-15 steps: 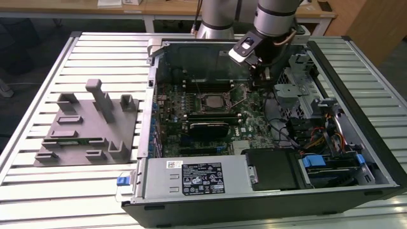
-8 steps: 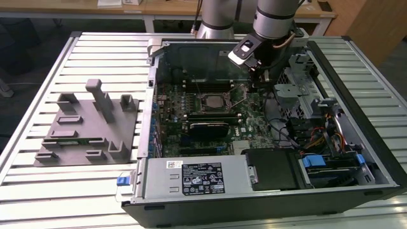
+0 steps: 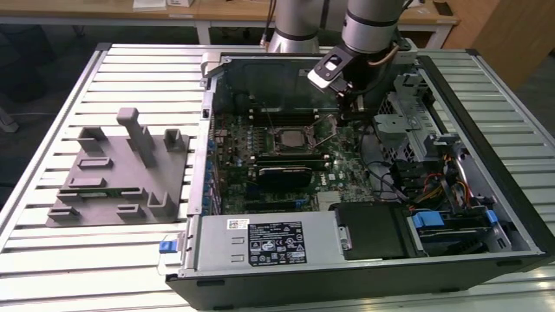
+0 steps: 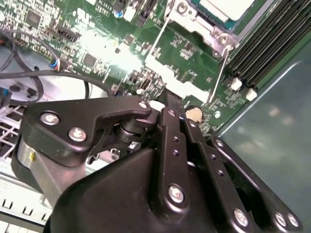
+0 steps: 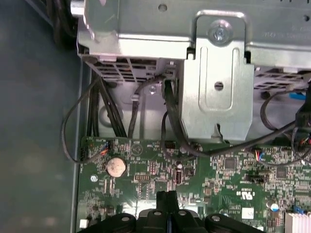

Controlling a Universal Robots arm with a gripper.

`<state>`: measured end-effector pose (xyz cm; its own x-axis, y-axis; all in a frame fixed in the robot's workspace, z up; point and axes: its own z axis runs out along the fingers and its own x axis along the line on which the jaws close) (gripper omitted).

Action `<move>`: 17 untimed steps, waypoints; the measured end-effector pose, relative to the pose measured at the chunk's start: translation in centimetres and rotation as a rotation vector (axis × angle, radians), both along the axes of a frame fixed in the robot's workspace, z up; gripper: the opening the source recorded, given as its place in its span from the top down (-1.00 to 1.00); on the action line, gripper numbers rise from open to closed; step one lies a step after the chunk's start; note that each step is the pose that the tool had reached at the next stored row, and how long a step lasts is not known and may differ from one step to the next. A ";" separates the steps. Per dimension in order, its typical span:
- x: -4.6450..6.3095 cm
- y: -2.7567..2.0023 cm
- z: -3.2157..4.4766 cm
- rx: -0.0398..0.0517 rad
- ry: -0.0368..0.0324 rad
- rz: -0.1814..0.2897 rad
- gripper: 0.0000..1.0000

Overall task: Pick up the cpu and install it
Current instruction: 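Close the cpu cover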

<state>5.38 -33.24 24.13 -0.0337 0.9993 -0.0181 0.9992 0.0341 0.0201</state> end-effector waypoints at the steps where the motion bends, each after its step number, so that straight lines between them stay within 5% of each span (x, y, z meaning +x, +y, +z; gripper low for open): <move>1: -0.1 0.00 0.00 0.0000 0.0000 0.000 0.79; 17: -2.8 0.02 0.00 0.0001 -0.0004 -0.003 0.79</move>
